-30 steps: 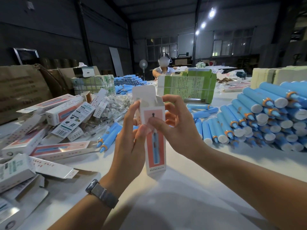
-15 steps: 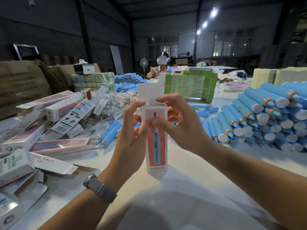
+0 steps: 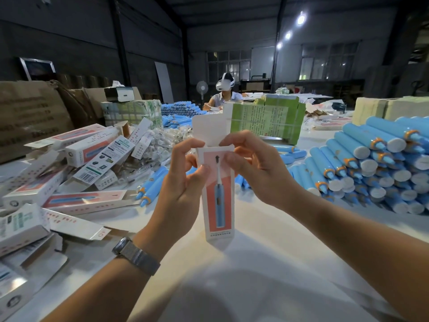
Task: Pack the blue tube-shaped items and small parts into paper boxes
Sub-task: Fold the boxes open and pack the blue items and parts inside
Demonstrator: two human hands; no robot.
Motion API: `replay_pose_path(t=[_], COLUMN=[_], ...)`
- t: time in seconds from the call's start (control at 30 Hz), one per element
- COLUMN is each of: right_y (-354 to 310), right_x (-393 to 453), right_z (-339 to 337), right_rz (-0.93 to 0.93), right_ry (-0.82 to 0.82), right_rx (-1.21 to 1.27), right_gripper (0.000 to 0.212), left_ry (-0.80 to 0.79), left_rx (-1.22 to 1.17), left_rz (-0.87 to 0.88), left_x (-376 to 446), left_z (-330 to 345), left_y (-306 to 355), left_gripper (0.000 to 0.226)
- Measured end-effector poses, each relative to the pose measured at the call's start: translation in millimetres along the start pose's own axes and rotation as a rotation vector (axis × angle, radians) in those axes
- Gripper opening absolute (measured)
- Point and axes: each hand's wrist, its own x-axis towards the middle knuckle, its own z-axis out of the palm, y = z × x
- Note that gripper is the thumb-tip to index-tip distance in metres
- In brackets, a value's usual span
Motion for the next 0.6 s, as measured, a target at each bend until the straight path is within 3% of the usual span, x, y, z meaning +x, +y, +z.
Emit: replay_pose_path(t=[0.13, 0.43, 0.6], right_y=[-5, -15, -14], right_x=[4, 9, 10], right_z=[0, -2, -3], right_rz=[-0.028, -0.083, -0.073], right_ry=[-0.001, 0.034, 0.000], right_rx=[0.041, 0.138, 0.069], right_gripper=[0.012, 0.039, 0.023], left_ry=[0.024, 0.061, 0.068], left_rx=[0.095, 0.091, 0.124], left_rz=[0.056, 0.114, 0.129], left_x=[1, -1, -1], left_z=[-1, 5, 4], left_y=[-1, 3, 0], left_gripper=[0.013, 0.017, 0.022])
